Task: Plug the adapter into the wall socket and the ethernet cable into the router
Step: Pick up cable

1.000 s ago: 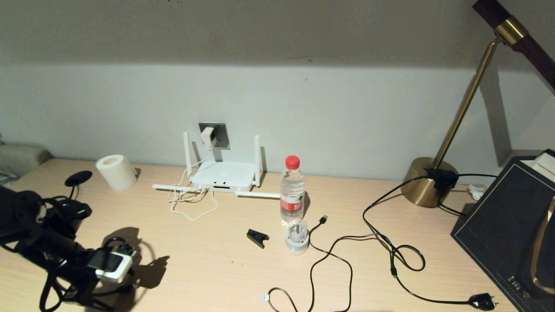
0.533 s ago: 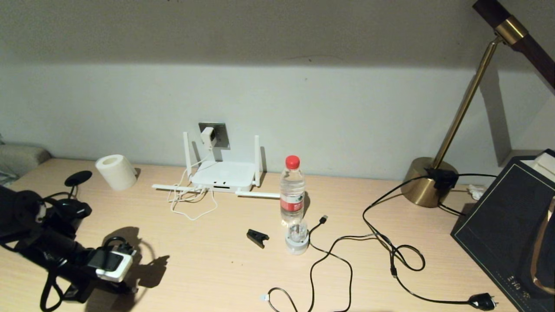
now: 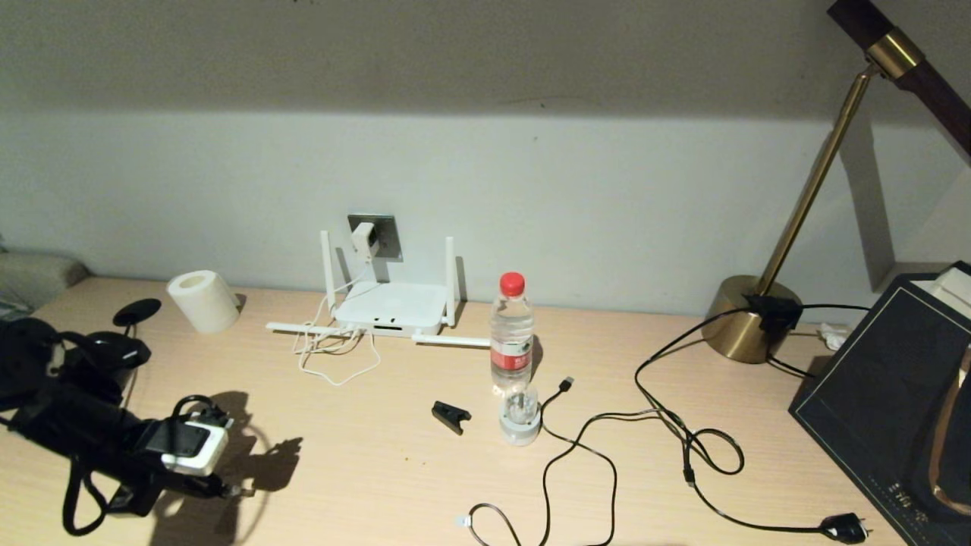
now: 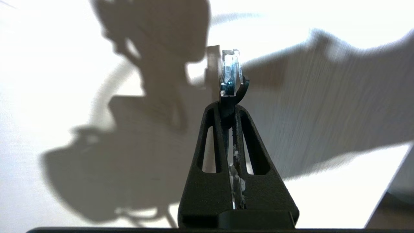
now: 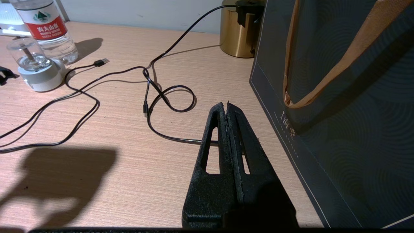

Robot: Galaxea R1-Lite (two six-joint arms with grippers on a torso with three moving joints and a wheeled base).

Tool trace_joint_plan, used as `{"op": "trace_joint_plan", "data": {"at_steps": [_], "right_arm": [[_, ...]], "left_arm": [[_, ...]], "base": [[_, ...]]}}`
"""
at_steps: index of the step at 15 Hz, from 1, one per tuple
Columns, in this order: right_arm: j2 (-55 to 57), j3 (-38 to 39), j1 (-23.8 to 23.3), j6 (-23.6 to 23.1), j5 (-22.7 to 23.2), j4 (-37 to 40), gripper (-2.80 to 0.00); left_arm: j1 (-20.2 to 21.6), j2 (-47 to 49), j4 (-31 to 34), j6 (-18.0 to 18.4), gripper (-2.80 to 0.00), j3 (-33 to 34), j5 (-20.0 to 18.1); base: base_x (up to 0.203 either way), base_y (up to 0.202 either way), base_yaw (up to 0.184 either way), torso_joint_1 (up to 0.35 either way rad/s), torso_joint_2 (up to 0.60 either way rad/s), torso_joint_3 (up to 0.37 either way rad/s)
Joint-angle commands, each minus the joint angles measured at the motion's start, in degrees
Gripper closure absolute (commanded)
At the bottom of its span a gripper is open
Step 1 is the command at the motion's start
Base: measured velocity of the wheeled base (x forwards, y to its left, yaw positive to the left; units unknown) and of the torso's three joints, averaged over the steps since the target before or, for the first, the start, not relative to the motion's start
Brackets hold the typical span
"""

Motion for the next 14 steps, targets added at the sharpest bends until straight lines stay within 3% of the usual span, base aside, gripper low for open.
{"op": "trace_joint_plan", "data": {"at_steps": [1, 4, 10, 14], "right_arm": [[0.09, 0.26, 0.02, -0.02, 0.02, -0.01, 0.00], [0.09, 0.26, -0.04, -0.02, 0.02, 0.00, 0.00], [0.09, 0.26, 0.04, -0.02, 0.02, 0.00, 0.00], [0.09, 0.26, 0.02, -0.02, 0.02, -0.04, 0.00]], "left_arm": [[-2.93, -6.26, 4.62, -2.49, 0.00, -4.46, -4.11], [-9.15, -11.53, 6.81, -10.78, 0.00, -8.55, -6.02], [-14.47, -15.96, 2.85, -11.46, 0.00, -7.66, -6.42], [-17.59, -21.79, -0.61, -13.08, 0.00, 0.49, -5.58]], "base": [[0.000, 0.000, 0.000, 0.000, 0.00, 0.000], [0.000, 0.000, 0.000, 0.000, 0.00, 0.000], [0.000, 0.000, 0.000, 0.000, 0.00, 0.000], [0.000, 0.000, 0.000, 0.000, 0.00, 0.000]]}}
